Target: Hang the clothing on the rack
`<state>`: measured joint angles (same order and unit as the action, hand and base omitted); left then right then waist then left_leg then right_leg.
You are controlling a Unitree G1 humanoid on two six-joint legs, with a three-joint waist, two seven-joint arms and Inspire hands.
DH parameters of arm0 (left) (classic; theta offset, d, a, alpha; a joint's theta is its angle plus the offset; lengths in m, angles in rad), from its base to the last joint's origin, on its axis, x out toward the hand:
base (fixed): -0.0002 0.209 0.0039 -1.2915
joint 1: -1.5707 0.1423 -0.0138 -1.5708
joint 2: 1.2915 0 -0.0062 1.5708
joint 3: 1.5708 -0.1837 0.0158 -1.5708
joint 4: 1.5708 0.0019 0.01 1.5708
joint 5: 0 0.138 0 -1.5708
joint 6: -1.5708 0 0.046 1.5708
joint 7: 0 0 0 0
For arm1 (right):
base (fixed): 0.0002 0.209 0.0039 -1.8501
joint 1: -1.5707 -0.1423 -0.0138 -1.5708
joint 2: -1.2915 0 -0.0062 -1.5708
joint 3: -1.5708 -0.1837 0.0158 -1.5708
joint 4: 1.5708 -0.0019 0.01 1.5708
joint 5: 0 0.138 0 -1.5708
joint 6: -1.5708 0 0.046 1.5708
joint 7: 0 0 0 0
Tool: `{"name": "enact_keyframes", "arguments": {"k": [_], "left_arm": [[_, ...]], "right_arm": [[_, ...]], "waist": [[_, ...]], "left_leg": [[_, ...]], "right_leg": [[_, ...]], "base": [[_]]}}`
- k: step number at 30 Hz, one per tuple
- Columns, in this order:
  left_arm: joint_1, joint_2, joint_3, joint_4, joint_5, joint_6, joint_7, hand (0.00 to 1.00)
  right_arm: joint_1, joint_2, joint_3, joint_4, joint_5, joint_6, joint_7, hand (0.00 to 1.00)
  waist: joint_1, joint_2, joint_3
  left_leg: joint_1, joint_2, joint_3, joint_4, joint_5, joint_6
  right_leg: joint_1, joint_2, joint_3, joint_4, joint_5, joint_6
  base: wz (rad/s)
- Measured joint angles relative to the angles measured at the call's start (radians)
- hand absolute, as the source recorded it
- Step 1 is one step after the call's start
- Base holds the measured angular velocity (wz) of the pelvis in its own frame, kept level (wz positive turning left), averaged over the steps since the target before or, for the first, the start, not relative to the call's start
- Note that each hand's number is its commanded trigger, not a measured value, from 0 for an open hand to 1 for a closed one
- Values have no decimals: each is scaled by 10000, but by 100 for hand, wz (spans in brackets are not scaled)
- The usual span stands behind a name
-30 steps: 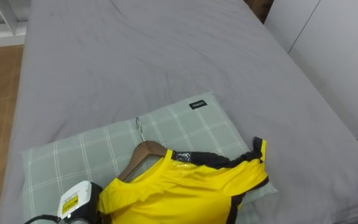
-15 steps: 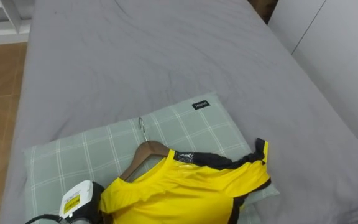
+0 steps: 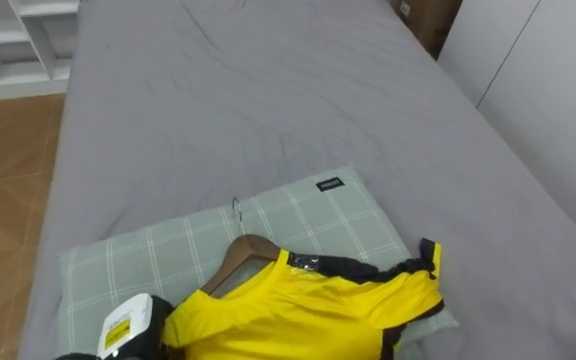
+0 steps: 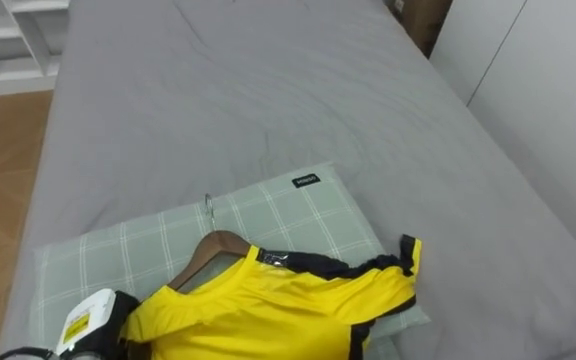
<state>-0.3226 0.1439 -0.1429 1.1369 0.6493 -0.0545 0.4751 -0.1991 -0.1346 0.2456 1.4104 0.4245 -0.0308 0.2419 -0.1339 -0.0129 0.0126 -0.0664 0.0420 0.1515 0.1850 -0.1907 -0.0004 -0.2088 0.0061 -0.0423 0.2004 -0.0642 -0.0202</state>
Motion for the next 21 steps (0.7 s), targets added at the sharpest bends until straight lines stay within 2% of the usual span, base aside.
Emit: {"name": "enact_keyframes", "arguments": {"k": [4,9,13,16,21], "left_arm": [[511,17,19,-304,-78,-101,92,100],[946,44,139,-1217,-25,-210,253,100],[1280,332,145,-2173,-74,-562,749,100],[1439,475,144,-2240,-72,-722,877,100],[1625,760,141,-2272,-62,-867,916,100]], "right_arm": [[440,-219,-350,-174,10,6,-5,0],[830,-547,-752,-126,-66,6,-166,0],[1079,-612,-1465,-126,-521,-10,-699,0],[1233,-724,-1627,-135,-916,-12,-1047,0],[1191,-807,-2212,-180,-1676,-38,-1516,0]], "waist": [[43,110,-55],[69,143,-52],[39,200,-64],[22,271,-108],[39,234,-108]], "left_leg": [[367,-9,-83,-136,0,1],[875,0,-204,-226,-7,-2],[1188,31,-226,-417,-8,-3],[1358,43,-243,-421,-12,-10],[1549,36,-260,-424,-12,-10]], "right_leg": [[314,2,-14,-6,-7,5],[870,67,15,-148,-9,8],[1187,135,34,-230,-5,1],[1400,141,15,-322,-3,-4],[1576,137,18,-338,-14,11]], "base": [[1],[3],[0],[0],[0]]}}
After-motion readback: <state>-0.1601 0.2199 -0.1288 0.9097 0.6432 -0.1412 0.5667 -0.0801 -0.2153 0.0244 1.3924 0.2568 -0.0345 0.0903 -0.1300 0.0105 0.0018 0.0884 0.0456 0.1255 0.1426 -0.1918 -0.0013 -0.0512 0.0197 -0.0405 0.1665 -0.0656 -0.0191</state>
